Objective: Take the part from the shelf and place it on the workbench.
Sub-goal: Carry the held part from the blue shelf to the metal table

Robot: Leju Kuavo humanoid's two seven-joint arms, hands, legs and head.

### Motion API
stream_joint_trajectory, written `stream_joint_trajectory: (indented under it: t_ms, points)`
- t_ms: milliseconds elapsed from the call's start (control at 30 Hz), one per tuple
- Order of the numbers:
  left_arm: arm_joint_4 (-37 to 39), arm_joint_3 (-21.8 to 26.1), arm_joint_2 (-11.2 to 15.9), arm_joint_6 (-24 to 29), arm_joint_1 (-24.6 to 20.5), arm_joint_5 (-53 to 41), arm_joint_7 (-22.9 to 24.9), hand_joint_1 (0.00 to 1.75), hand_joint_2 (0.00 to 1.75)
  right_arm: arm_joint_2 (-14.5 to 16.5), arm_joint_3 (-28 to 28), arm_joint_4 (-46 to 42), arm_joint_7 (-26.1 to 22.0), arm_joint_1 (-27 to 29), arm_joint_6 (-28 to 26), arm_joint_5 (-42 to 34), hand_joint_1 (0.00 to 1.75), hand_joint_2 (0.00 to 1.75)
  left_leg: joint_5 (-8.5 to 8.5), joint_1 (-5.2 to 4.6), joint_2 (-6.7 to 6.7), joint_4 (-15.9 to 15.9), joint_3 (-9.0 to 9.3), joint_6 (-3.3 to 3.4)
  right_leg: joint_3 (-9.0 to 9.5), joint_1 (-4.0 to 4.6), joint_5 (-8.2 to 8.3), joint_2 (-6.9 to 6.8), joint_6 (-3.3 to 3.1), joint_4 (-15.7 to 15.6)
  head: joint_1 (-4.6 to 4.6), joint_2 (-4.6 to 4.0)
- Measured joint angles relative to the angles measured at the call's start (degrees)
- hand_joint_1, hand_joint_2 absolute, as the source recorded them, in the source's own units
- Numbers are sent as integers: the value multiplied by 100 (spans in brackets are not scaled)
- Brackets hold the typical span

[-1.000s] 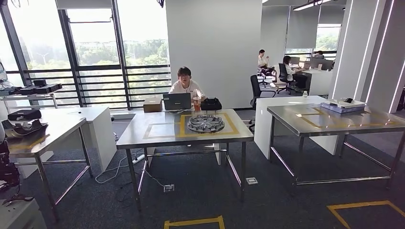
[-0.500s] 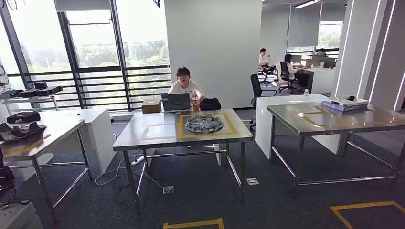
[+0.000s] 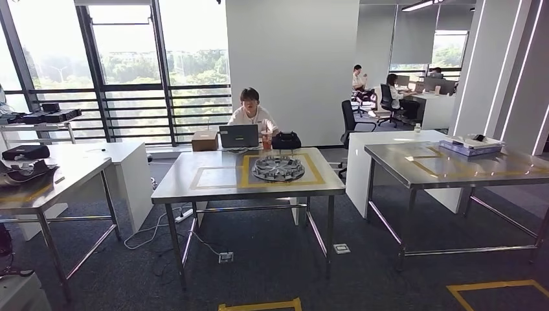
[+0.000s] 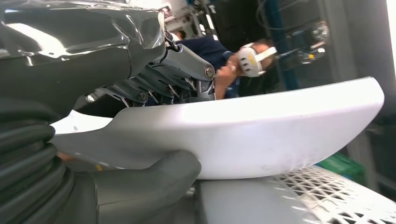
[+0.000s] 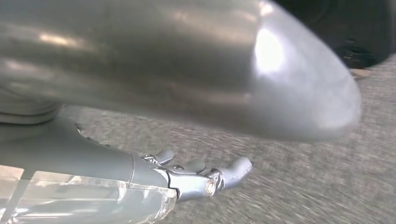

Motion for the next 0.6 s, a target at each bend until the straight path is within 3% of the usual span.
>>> stream_joint_trajectory:
  t_ms: [67,133,167,200,267,333,400,500,533,600]
  points:
    - [3,-2,-5,2,-7,3,-1,131,175,-20,1,7,-6,0,-1,-4,0,0,-17,10,2,-76,84,17,-405,-11,-243,9,-29,724,13,-2]
    - [6,-4,-5,2,13,3,-1,131,175,-34,1,13,-5,13,-1,-7,0,0,-80,10,-16,-66,123,12,-807,-21,-347,12,15,1257,22,-1]
    - [7,-5,-5,2,22,3,-1,131,175,-36,2,14,-5,21,-1,-8,0,0,-118,15,-28,-52,152,-3,-859,-33,-259,11,70,1226,25,-1]
    - [7,-5,-5,2,25,3,-1,131,175,-38,2,15,-5,26,-1,-8,0,0,-164,24,-37,-25,184,-26,-796,-49,-85,9,139,980,31,-1]
    - [8,-7,-5,2,23,3,-1,131,175,-41,3,19,-5,28,-1,-9,0,0,-301,28,-44,98,210,-100,-526,-89,308,-3,261,255,44,-1]
    - [9,-10,-4,2,20,3,1,131,175,-41,3,26,-5,20,-1,-10,0,0,-458,10,-41,253,170,-171,-364,-98,469,-5,195,-123,39,-1]
    - [9,-13,-3,2,19,3,3,131,175,-34,3,31,-5,17,-1,-10,0,0,-545,10,-32,311,149,-206,-341,-75,440,6,44,-140,22,-1]
    - [3,-13,-3,2,10,3,3,131,175,-19,3,35,-5,29,-1,-10,0,0,-712,52,-21,556,73,-282,-273,-106,379,22,-65,-148,9,1]
    - [1,-13,-1,2,8,3,3,131,175,-17,3,36,-5,34,1,-11,0,0,-843,73,-20,841,-71,-321,-237,-117,354,25,-98,-151,5,2]
    - [1,-13,5,2,12,3,3,131,175,-21,3,37,-5,42,8,-10,0,0,-1102,113,-20,1616,-541,-382,-177,-110,295,28,-130,-151,-5,2]
